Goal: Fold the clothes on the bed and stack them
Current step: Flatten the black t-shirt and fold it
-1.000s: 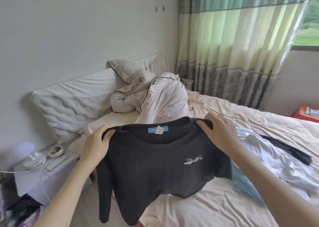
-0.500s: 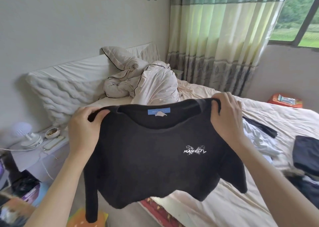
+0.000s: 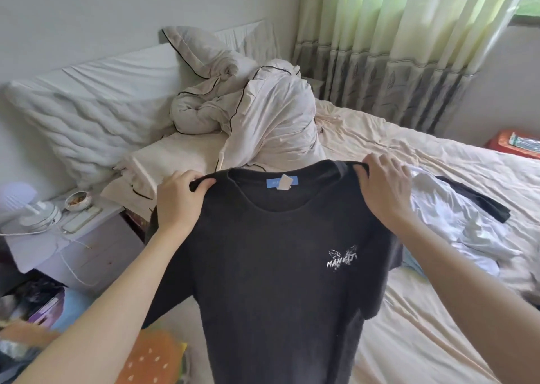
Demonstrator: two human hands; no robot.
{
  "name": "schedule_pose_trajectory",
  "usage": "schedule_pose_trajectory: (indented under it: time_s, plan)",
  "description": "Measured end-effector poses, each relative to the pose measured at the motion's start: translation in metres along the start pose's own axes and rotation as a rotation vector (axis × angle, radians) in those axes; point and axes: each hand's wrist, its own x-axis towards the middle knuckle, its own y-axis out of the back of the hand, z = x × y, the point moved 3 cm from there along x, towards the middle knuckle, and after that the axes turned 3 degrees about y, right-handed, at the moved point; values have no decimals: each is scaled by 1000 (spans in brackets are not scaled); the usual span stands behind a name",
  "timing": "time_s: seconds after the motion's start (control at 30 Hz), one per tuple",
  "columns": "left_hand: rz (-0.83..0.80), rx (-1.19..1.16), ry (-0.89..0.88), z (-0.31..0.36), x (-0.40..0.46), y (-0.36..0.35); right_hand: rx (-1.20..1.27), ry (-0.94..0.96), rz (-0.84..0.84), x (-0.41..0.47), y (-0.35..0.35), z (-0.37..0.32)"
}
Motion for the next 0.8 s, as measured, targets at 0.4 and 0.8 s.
schedule_pose_trajectory:
  time_s: [0.4,0.8]
  plan:
    - [-346,122,266,-153,160,-287,-88,8,-330,145,-336,21]
    - [-332,396,133,-278,191,-511,-61,-99,-506,151,-593,55]
